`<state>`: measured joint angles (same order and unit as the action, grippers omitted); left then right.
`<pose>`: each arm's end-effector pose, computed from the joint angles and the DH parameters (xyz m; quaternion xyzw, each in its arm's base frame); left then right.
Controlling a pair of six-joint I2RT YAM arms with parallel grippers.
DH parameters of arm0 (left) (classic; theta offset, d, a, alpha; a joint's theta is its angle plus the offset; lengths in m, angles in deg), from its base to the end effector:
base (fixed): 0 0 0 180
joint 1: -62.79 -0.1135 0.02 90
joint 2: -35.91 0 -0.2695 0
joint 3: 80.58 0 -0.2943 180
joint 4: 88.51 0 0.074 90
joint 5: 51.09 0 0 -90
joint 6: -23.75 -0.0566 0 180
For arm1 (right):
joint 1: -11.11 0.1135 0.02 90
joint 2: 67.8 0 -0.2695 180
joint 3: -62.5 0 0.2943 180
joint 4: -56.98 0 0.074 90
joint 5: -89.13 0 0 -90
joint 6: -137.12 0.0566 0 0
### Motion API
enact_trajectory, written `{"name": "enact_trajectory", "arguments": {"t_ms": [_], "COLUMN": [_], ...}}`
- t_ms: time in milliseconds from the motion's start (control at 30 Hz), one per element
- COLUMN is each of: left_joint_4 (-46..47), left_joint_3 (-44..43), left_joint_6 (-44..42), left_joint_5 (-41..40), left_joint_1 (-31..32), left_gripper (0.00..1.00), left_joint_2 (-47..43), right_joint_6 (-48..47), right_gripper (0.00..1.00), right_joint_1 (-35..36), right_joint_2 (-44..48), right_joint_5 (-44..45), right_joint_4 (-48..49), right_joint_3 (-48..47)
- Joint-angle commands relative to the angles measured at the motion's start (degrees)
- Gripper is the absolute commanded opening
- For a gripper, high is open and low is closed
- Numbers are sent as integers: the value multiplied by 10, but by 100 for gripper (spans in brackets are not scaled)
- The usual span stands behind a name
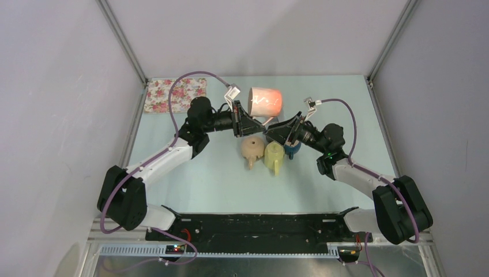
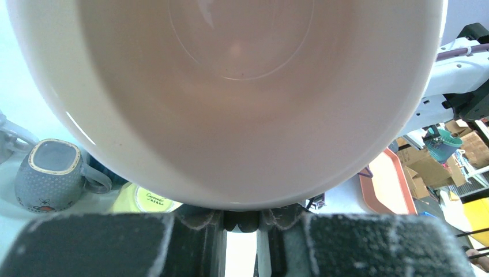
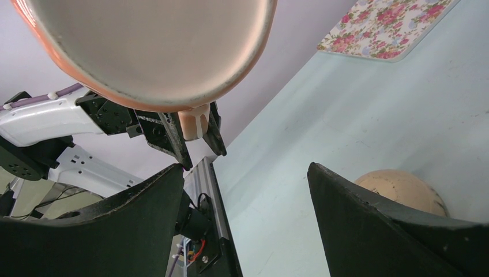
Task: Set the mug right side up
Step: Turn over the cup at the center of the board.
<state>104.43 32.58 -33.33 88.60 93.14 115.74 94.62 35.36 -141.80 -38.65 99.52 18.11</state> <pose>0.2973 -0.2241 0.3125 0.2825 0.6484 -0.5895 0.3902 0.2751 0.1619 0.2537 -0.1293 0.6284 0.5971 0.4815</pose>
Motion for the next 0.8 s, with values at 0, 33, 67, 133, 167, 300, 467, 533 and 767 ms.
{"name": "enact_trajectory", "arguments": {"t_ms": [0,33,67,133,167,300,467,533,767], "left_joint_4": [62,63,62,59,57,46,45,45,44], "left_joint_3": [-11,-11,-11,-10,-10,-10,-11,-10,-1], "left_joint_6": [-18,-19,-19,-20,-24,-28,-24,-25,-26], "left_joint_5": [3,1,-1,-11,-19,-33,-40,-43,-74], "left_joint_1": [-1,-1,-2,-4,-5,-14,-27,-30,-46], "left_gripper": [0,0,0,0,0,0,0,0,0], "left_joint_2": [-17,-16,-17,-18,-18,-20,-26,-30,-37], "right_joint_6": [-15,-14,-15,-16,-17,-17,-17,-17,-18], "right_gripper": [84,84,84,84,84,85,88,88,88], "right_joint_1": [-3,-3,-3,-3,-3,-4,-3,-4,-5], "right_joint_2": [15,15,15,15,16,16,17,17,18], "right_joint_5": [10,9,10,11,11,14,13,12,12], "right_joint_4": [12,12,12,10,10,7,9,10,10], "right_joint_3": [-1,-1,-1,-1,-1,-1,0,-1,0]}}
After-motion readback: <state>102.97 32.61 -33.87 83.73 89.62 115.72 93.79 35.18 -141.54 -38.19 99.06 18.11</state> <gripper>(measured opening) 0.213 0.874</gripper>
